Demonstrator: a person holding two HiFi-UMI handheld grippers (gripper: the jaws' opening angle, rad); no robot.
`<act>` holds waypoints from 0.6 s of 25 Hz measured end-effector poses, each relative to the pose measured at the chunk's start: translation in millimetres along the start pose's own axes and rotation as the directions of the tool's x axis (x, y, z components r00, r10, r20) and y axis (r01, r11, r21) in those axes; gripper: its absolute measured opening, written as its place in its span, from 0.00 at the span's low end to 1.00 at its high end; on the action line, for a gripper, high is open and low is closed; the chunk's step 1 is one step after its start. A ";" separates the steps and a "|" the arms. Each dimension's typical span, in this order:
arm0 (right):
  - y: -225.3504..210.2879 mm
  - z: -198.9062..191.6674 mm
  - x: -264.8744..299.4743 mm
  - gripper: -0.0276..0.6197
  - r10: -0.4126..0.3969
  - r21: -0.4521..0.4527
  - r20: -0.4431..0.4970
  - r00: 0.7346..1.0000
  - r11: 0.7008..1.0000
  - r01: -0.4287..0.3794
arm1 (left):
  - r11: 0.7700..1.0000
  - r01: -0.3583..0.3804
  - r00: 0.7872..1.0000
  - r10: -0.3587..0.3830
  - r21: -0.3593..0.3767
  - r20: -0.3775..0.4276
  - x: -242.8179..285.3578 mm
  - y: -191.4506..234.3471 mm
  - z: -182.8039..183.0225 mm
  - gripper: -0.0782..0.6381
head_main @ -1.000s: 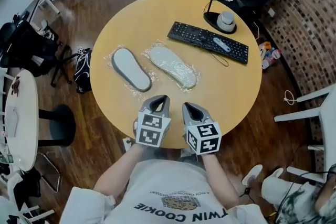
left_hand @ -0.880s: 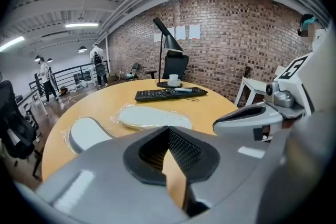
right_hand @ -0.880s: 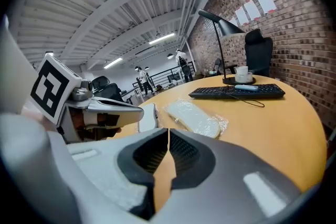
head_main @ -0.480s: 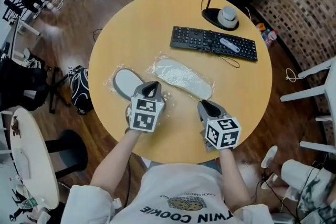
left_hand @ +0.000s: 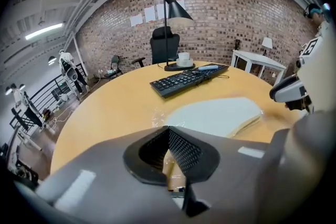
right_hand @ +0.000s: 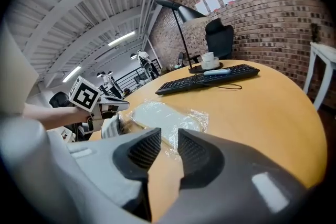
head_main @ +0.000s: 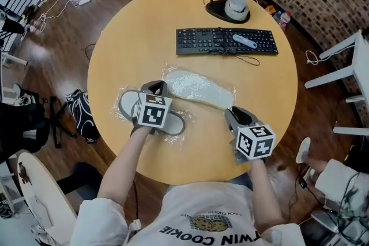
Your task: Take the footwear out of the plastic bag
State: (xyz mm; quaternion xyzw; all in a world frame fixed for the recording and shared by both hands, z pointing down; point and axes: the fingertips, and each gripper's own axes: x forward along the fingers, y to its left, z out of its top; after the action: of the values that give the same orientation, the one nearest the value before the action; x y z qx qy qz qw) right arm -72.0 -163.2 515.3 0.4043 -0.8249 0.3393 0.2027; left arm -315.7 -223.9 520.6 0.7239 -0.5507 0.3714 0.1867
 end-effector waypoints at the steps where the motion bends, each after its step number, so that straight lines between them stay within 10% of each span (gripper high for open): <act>1: -2.5 -0.9 -0.8 0.18 -0.008 0.012 0.001 1.000 1.000 0.008 | 1.000 0.001 1.000 -0.001 0.010 -0.012 5.0 4.4 -1.2 0.11; 15: -40.9 -3.5 6.3 0.18 0.008 0.217 0.032 0.999 0.976 -0.015 | 0.998 0.009 0.993 0.000 0.070 -0.116 45.7 17.0 -18.8 0.11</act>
State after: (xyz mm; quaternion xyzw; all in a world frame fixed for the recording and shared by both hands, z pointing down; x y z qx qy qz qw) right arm -42.6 -182.2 537.7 0.4243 -0.7882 0.4222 0.1428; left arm -332.4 -246.7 564.5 0.7084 -0.5239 0.4315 0.1937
